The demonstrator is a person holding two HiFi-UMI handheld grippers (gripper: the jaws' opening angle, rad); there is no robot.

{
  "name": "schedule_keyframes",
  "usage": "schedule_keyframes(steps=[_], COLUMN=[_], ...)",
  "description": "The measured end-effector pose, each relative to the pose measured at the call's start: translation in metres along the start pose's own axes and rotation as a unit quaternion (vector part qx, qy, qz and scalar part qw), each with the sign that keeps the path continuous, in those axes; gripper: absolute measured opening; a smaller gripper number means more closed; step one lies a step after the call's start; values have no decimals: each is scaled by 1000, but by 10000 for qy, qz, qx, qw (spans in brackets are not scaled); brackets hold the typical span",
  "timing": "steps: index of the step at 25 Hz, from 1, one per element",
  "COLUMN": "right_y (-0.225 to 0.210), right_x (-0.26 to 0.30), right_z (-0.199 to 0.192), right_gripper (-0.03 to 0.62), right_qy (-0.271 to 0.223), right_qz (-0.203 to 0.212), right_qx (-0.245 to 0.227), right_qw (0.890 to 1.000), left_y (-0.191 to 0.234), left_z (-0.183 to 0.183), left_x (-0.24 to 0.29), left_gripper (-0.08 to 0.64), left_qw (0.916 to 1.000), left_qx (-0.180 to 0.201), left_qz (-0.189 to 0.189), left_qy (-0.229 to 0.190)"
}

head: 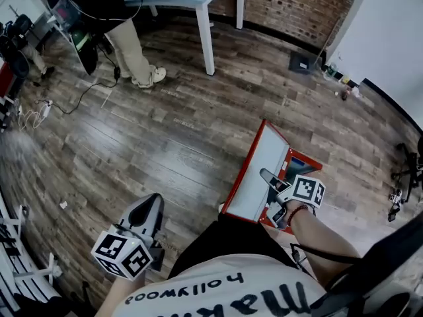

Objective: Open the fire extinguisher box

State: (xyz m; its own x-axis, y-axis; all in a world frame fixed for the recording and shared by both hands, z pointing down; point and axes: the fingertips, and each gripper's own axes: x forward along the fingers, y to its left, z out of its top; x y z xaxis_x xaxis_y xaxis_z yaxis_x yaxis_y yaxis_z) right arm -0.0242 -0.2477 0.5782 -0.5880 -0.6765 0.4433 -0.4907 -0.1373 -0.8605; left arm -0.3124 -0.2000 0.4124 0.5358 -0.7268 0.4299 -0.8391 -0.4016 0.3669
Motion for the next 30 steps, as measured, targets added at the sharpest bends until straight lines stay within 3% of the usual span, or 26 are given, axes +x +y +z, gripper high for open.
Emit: schedule_keyframes(steps=[3, 6, 10, 14, 17, 22, 27, 30], right_y=[18, 45, 93, 132, 161, 205, 220, 217], right_x=[-32, -56, -81, -105, -127, -164, -196, -215], right_z=[-4, -8, -28, -56, -70, -83, -92, -83], right_gripper=[146, 122, 38, 26, 26, 26, 26, 26], right_qy=[-520, -821, -862, -724, -785, -904, -872, -960], right_qz=[244, 537, 930, 906, 762, 451, 506, 413], right_qx=[-26, -390, -1071, -1821, -2551, -3756, -4249, -4543], right_qw=[9983, 9944, 9861, 9764, 9607, 9213, 8996, 8847], left_y=[-7, -12, -23, -45, -61, -87, -117, -121], left_z=[-13, -20, -19, -10, -6, 9, 15, 8], left_x=[-30, -56, -79, -91, -95, -100, -111, -112], left_gripper=[6, 6, 6, 6, 6, 6, 6, 6], left_qw=[9999, 9996, 9982, 9951, 9923, 9873, 9806, 9817], left_qx=[72, 178, 337, 474, 444, 155, 300, 466], left_qz=[-89, -177, -362, -675, -987, -1377, -1710, -1634], left_qy=[-37, -135, -330, -538, -599, -772, -907, -859])
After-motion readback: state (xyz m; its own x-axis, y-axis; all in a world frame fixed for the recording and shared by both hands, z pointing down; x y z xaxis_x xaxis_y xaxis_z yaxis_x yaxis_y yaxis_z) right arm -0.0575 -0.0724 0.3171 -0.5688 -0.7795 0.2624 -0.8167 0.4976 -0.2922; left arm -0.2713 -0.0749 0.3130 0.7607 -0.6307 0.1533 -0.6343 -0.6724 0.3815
